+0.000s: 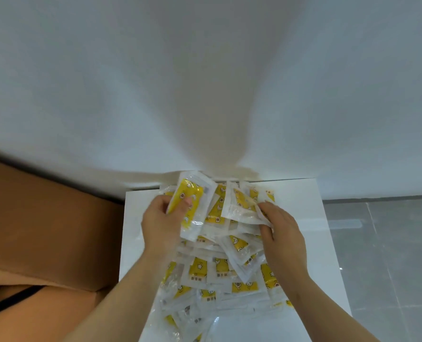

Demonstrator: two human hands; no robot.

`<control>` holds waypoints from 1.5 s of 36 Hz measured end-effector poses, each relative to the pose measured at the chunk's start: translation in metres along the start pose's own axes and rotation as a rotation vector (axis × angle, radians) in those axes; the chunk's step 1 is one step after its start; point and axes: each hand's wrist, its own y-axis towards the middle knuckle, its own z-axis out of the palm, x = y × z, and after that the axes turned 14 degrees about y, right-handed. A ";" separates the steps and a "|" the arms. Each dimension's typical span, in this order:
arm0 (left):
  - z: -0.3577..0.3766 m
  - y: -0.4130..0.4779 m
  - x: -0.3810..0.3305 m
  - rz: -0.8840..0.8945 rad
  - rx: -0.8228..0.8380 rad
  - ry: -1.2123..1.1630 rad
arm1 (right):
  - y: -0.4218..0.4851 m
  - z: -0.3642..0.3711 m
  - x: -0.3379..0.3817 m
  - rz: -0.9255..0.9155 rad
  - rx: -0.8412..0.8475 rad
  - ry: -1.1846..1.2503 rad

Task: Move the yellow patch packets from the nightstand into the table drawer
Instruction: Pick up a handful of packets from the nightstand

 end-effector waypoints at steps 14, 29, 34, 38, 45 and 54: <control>0.006 0.037 0.009 -0.013 0.142 0.604 | -0.021 0.016 0.000 0.028 0.173 -0.272; -0.045 -0.027 0.000 0.082 -0.044 0.163 | -0.058 0.003 0.036 0.159 0.077 0.097; -0.057 -0.056 -0.006 -0.199 0.075 -0.288 | -0.073 -0.012 0.060 0.094 -0.039 0.237; -0.072 -0.086 -0.012 -0.365 0.197 -0.485 | -0.094 -0.026 0.084 -0.029 -0.054 0.244; -0.113 -0.161 -0.022 -0.346 0.435 -0.613 | -0.161 -0.034 0.119 -0.239 0.244 -0.005; -0.185 -0.248 0.015 -0.300 0.641 -0.888 | -0.274 -0.033 0.146 -0.311 0.355 0.094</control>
